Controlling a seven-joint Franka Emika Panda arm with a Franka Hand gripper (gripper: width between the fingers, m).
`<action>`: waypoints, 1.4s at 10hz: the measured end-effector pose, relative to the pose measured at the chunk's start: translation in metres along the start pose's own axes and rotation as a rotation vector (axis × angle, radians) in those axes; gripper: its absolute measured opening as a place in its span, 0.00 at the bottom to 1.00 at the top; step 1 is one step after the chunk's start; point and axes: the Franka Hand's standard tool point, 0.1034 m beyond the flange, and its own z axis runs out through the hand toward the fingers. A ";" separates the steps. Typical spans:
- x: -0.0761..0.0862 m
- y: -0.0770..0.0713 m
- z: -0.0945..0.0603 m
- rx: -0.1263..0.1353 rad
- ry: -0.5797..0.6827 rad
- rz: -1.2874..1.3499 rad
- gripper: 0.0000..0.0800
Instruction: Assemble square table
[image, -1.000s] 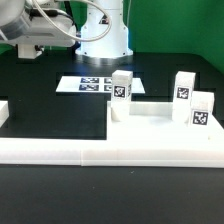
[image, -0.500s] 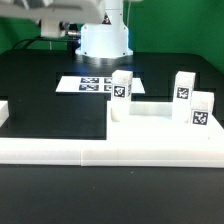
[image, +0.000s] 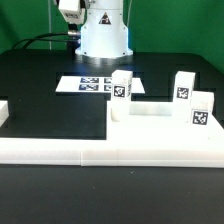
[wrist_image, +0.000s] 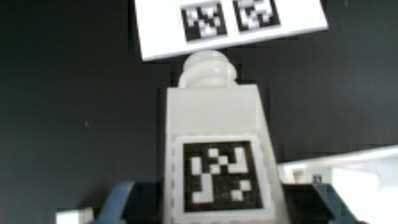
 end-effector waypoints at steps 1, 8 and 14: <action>0.005 -0.002 -0.001 0.007 0.071 -0.008 0.36; 0.054 -0.053 -0.040 0.142 0.640 0.048 0.36; 0.063 -0.042 -0.024 0.024 1.047 0.038 0.36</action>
Offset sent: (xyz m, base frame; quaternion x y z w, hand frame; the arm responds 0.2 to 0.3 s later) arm 0.0239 0.0392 -0.0116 0.0900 0.2715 0.0611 0.9563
